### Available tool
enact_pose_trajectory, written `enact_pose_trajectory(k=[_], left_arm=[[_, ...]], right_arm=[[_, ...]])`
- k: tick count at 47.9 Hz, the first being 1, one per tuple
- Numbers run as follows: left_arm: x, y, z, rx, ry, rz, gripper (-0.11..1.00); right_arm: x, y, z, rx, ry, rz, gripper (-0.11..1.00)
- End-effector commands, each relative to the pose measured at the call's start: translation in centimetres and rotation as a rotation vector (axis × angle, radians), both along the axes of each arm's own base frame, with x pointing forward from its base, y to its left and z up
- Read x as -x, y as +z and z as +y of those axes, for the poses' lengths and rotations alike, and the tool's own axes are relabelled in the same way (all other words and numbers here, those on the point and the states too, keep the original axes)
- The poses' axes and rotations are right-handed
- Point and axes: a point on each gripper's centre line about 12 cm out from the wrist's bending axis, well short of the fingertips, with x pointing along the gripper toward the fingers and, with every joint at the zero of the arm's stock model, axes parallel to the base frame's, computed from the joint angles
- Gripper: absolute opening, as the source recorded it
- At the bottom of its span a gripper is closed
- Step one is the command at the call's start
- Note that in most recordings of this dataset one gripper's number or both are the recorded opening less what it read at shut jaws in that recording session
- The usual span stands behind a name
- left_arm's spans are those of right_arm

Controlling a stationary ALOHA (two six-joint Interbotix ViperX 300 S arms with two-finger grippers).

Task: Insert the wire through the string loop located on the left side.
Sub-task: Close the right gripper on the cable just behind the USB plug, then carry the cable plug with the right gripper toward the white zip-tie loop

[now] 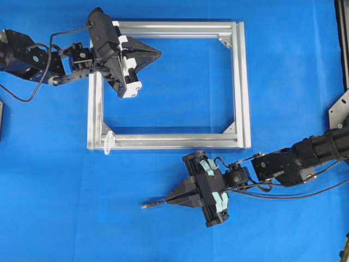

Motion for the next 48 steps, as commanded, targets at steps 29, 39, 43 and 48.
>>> enact_pose_trajectory(k=[29, 39, 43, 48], left_arm=[[-0.2, 1.5, 0.0, -0.01, -0.002, -0.04, 0.0], [-0.2, 1.5, 0.0, -0.009, -0.002, -0.037, 0.0], [-0.2, 1.5, 0.0, -0.01, -0.003, -0.039, 0.0], [-0.2, 1.5, 0.0, -0.01, -0.002, -0.039, 0.0]], right_arm=[[0.6, 7.5, -0.4, -0.013, 0.002, -0.101, 0.0], [1.0, 8.9, -0.5, 0.015, 0.01, -0.092, 0.0], [0.9, 8.9, -0.6, 0.016, 0.008, -0.088, 0.0], [1.0, 8.8, -0.6, 0.015, 0.007, -0.088, 0.0]])
